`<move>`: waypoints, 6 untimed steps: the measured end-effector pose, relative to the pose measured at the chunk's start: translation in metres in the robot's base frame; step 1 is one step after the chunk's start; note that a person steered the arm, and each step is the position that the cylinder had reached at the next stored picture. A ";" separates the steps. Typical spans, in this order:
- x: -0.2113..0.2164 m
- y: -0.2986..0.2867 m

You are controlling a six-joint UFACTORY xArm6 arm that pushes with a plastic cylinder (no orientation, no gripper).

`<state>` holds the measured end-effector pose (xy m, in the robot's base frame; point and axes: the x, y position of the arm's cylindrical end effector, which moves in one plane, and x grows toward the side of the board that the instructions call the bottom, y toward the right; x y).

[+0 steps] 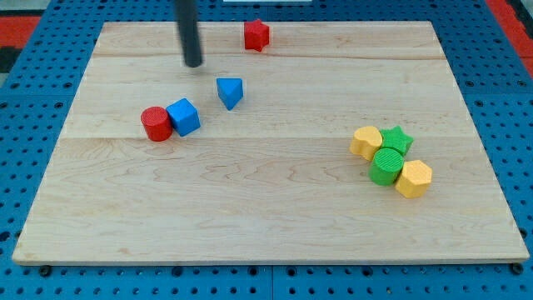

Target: Slide the red circle slightly up

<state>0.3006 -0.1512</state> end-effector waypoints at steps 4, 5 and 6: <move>0.174 -0.048; 0.152 0.003; 0.127 0.006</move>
